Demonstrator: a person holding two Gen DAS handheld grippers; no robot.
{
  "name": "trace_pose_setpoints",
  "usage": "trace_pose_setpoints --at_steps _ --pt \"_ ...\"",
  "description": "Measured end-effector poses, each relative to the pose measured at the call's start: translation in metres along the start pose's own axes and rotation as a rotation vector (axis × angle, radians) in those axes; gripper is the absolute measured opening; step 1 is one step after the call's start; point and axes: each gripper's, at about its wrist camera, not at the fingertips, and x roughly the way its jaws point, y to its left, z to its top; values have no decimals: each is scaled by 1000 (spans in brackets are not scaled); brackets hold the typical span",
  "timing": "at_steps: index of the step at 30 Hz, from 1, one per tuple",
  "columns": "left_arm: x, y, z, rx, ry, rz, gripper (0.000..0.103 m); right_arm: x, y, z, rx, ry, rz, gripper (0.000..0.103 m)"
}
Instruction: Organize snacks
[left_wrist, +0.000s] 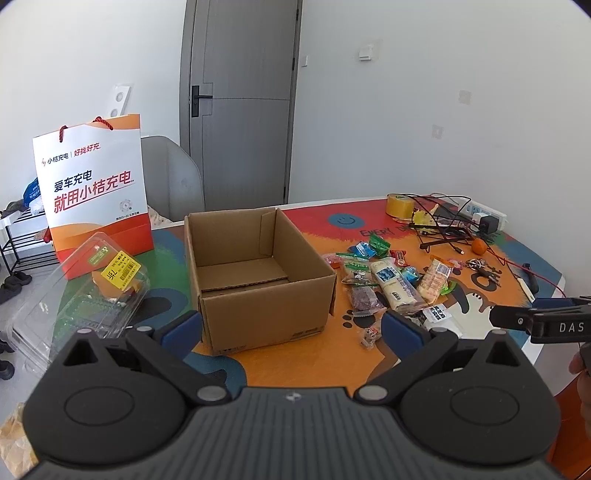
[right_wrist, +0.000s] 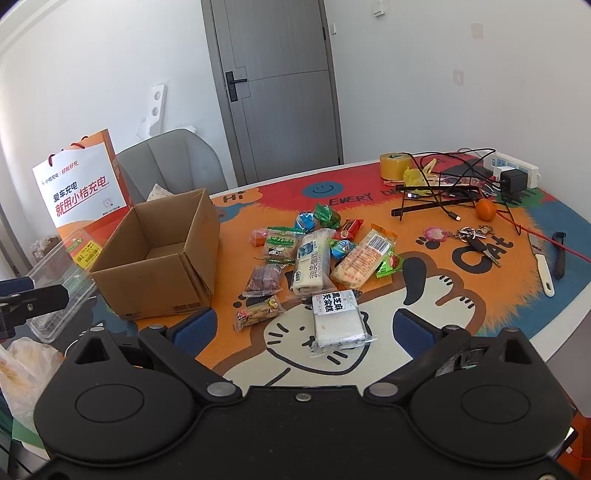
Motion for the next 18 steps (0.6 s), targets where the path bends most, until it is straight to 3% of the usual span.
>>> trace_pose_setpoints --at_steps 18 --pt "-2 3 0 -3 -1 0 102 -3 0 0 -2 -6 2 103"
